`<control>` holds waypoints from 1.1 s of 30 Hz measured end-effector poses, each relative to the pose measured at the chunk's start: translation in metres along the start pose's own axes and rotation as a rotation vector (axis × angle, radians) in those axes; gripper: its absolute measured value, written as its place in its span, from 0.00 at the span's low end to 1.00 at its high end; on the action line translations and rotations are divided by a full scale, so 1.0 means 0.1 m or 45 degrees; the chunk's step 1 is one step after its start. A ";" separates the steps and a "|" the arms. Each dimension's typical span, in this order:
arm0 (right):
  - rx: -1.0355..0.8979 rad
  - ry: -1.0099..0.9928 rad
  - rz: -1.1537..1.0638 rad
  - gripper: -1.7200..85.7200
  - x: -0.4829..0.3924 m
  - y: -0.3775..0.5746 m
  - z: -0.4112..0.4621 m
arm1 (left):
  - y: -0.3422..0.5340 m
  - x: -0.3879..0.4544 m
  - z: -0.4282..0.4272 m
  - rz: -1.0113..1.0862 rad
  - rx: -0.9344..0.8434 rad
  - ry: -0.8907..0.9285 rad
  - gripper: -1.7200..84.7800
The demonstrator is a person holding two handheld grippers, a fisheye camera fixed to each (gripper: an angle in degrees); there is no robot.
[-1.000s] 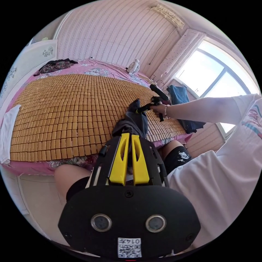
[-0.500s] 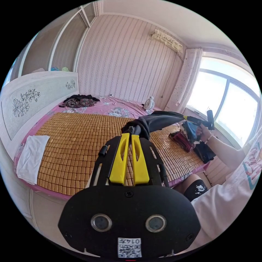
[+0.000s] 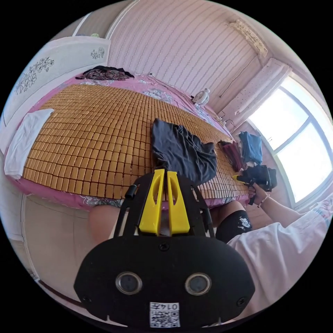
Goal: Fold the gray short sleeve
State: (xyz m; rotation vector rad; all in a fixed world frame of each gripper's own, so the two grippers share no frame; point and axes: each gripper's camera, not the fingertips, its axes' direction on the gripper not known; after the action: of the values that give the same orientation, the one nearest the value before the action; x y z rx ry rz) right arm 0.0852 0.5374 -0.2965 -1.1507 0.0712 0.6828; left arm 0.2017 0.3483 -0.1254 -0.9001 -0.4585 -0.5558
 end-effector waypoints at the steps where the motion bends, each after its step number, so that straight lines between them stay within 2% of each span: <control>1: -0.019 -0.034 -0.052 0.09 -0.12 -0.10 0.02 | -0.01 -0.01 -0.06 -0.017 0.038 0.036 0.01; 6: -0.056 -0.257 -0.195 0.12 -0.78 -0.36 0.18 | -0.03 0.27 -0.02 0.032 0.067 0.323 0.01; 8: -0.134 -0.316 -0.183 0.17 -1.09 -0.39 0.38 | -0.01 0.62 0.13 0.177 -0.007 0.358 0.01; 13: -0.218 -0.672 0.099 0.20 -1.13 -0.49 0.74 | 0.06 1.04 0.30 0.340 -0.081 0.338 0.01; 15: -0.333 -0.755 0.154 0.19 -1.17 -0.56 0.93 | 0.08 1.07 0.28 0.356 -0.082 0.339 0.01; 17: -0.481 -0.712 0.146 0.13 -1.29 -0.68 1.09 | 0.09 1.05 0.21 0.338 -0.053 0.337 0.01; 19: -0.517 -0.690 0.164 0.06 -1.39 -0.82 1.07 | 0.07 1.02 0.10 0.305 0.002 0.319 0.01; 21: -0.476 -0.756 0.174 0.05 -1.58 -1.08 0.90 | -0.06 1.05 -0.13 0.307 0.154 0.303 0.01; 24: -0.360 -0.879 -0.020 0.04 -2.30 -1.81 0.30 | -0.66 1.20 -0.59 0.394 0.390 0.269 0.01; 28: -0.075 -1.037 -0.496 0.03 -3.56 -2.65 -1.26 | -1.43 1.74 -1.19 0.620 0.697 0.323 0.01; 33: 0.215 -1.137 -0.860 0.03 -4.22 -2.89 -2.89 | -1.82 2.55 -1.27 0.864 0.827 0.323 0.01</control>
State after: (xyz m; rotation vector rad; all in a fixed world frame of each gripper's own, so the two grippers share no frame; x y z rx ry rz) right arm -0.0148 0.0281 -0.0206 -0.5628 -0.9562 0.5095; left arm 0.3016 0.0869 0.0640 -0.3075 -0.0658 0.1142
